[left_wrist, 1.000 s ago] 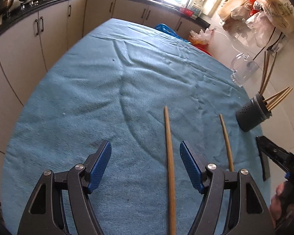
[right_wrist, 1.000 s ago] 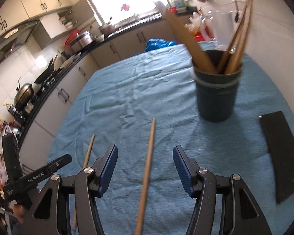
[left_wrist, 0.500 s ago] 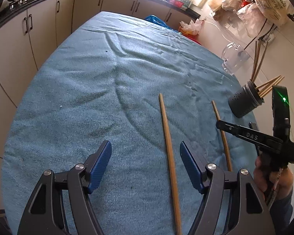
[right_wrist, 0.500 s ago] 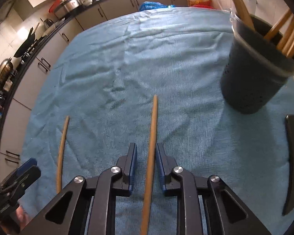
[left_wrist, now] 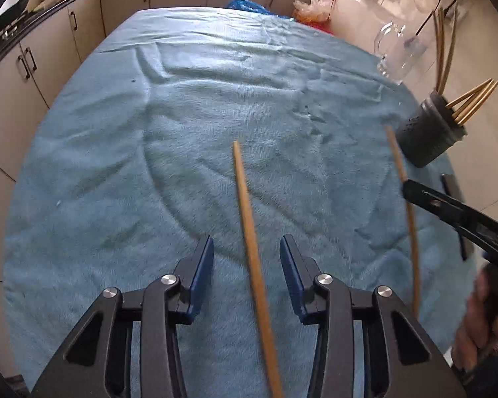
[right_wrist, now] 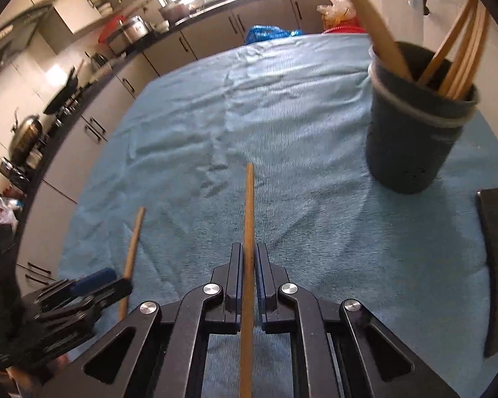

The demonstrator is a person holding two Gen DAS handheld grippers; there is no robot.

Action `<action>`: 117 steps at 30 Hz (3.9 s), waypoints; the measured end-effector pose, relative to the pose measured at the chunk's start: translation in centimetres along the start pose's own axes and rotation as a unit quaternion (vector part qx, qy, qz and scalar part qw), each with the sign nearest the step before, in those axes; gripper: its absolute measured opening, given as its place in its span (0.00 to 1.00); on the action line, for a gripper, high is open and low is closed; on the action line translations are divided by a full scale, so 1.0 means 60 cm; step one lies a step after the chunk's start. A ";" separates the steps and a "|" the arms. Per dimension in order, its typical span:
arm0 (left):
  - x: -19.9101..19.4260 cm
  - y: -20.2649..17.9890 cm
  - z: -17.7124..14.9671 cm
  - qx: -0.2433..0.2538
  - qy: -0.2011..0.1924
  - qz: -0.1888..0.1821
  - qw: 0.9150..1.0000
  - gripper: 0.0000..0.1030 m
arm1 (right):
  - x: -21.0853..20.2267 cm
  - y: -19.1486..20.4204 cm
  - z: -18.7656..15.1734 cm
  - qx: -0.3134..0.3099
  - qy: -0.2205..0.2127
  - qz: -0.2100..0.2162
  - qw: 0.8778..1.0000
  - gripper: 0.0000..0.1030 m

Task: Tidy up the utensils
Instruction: 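Close the left gripper on the chopstick and lift it upright, then carry the upright chopstick with the left gripper over the grey cup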

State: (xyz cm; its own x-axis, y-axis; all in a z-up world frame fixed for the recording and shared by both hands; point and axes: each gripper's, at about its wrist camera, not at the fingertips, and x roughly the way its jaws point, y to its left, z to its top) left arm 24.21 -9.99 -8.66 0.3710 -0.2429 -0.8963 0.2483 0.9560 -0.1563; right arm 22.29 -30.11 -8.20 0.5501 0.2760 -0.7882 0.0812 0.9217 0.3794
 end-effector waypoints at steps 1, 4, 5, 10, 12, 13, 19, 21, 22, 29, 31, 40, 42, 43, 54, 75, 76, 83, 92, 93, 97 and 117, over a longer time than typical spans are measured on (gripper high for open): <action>0.005 -0.008 0.005 0.006 0.002 0.017 1.000 0.37 | -0.007 -0.002 -0.001 0.001 -0.005 0.004 1.000 0.07; 0.016 -0.031 0.014 0.022 0.010 0.067 0.997 0.30 | -0.026 -0.007 -0.003 0.001 -0.016 0.013 1.000 0.07; 0.020 -0.040 0.017 0.028 0.011 0.084 0.996 0.28 | -0.031 -0.007 -0.005 0.001 -0.018 0.015 1.000 0.08; 0.024 -0.035 0.029 0.011 0.007 0.101 0.995 0.08 | -0.049 -0.010 -0.010 0.001 -0.031 0.030 0.999 0.08; 0.020 -0.019 0.030 -0.009 0.004 0.066 0.998 0.06 | -0.058 -0.009 -0.012 0.001 -0.038 0.036 0.999 0.08; 0.013 -0.012 0.028 -0.018 0.002 0.047 0.999 0.06 | -0.061 -0.009 -0.013 -0.001 -0.042 0.037 0.998 0.08; -0.079 -0.004 0.025 -0.023 -0.076 -0.003 0.997 0.06 | -0.109 -0.004 -0.021 -0.011 -0.086 0.046 0.995 0.08; -0.118 -0.007 0.021 -0.018 -0.109 -0.014 0.994 0.06 | -0.131 0.006 -0.023 -0.018 -0.113 0.056 0.992 0.08; -0.132 -0.009 0.019 -0.016 -0.123 -0.016 0.992 0.06 | -0.141 0.010 -0.025 -0.022 -0.124 0.058 0.990 0.08; -0.218 -0.021 0.008 -0.001 -0.193 -0.032 0.981 0.06 | -0.197 0.038 -0.032 -0.039 -0.188 0.062 0.979 0.08; -0.229 -0.020 0.007 0.003 -0.200 -0.036 0.979 0.06 | -0.205 0.041 -0.033 -0.038 -0.194 0.062 0.978 0.08; -0.247 -0.022 0.001 0.002 -0.214 -0.040 0.976 0.06 | -0.218 0.036 -0.034 -0.035 -0.205 0.056 0.976 0.07; -0.249 -0.023 0.000 0.004 -0.213 -0.042 0.976 0.06 | -0.221 0.033 -0.034 -0.036 -0.208 0.057 0.976 0.07; -0.249 -0.024 0.001 0.005 -0.213 -0.043 0.976 0.06 | -0.222 0.032 -0.034 -0.036 -0.209 0.057 0.976 0.07; -0.254 -0.035 0.008 0.009 -0.212 -0.047 0.976 0.06 | -0.243 0.007 -0.035 -0.017 -0.224 0.054 0.973 0.08; -0.264 -0.069 0.029 0.025 -0.212 -0.069 0.974 0.06 | -0.298 -0.061 -0.030 0.028 -0.264 0.031 0.964 0.07; -0.265 -0.072 0.031 0.028 -0.212 -0.071 0.974 0.06 | -0.303 -0.066 -0.030 0.032 -0.268 0.029 0.963 0.07; -0.270 -0.096 0.042 0.040 -0.211 -0.082 0.973 0.06 | -0.318 -0.087 -0.031 0.045 -0.278 0.019 0.959 0.07; -0.273 -0.130 0.064 0.058 -0.208 -0.096 0.972 0.06 | -0.317 -0.102 -0.030 0.055 -0.276 0.016 0.959 0.07; -0.274 -0.135 0.066 0.060 -0.207 -0.098 0.972 0.06 | -0.318 -0.105 -0.030 0.057 -0.276 0.016 0.959 0.07; -0.274 -0.155 0.074 0.070 -0.208 -0.101 0.971 0.06 | -0.321 -0.115 -0.033 0.063 -0.278 0.018 0.958 0.07; -0.276 -0.261 0.111 0.116 -0.213 -0.106 0.964 0.06 | -0.345 -0.161 -0.012 0.071 -0.291 -0.015 0.954 0.07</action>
State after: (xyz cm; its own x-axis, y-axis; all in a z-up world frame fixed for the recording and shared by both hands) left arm 20.14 -22.04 11.37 0.6121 -0.5212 -0.5947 0.5343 0.8270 -0.1749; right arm 9.50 -44.55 4.10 0.9112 0.0143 -0.4117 0.1921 0.8693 0.4554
